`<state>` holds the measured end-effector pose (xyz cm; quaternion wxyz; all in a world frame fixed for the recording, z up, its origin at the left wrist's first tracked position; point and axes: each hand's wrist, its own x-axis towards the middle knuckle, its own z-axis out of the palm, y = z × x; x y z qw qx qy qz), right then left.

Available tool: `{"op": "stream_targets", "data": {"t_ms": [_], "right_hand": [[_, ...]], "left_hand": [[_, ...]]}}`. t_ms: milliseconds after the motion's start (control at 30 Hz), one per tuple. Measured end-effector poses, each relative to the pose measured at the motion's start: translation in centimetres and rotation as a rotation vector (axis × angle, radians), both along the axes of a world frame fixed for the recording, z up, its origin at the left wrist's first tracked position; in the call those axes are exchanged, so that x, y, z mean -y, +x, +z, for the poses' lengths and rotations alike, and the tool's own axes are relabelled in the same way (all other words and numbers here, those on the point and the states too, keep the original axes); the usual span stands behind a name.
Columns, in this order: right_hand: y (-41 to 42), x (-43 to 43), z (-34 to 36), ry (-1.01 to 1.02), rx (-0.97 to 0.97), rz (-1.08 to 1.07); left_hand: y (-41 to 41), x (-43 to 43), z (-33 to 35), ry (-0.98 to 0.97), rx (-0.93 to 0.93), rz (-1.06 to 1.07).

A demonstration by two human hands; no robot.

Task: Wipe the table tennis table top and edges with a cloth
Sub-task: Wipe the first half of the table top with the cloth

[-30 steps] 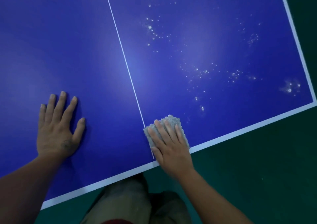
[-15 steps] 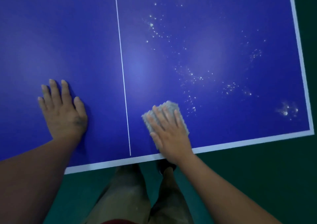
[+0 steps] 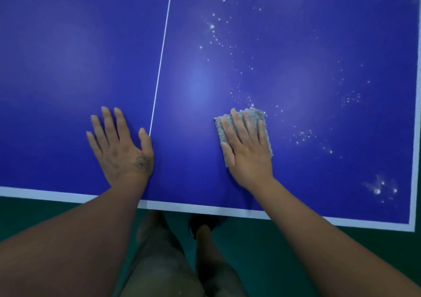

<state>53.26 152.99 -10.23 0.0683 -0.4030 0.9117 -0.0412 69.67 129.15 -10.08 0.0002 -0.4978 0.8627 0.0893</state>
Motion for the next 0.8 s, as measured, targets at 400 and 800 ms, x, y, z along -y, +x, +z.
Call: {"op": "stream_targets", "data": {"t_ms": [400, 800], "right_hand": [[3.7, 1.8, 0.0, -0.114, 0.054, 0.378], [1.1, 11.0, 0.4, -0.082, 0.025, 0.279]], "left_hand": [[-0.1, 0.0, -0.1, -0.059, -0.065, 0.015], [-0.1, 0.0, -0.1, -0.075, -0.100, 0.024]]}}
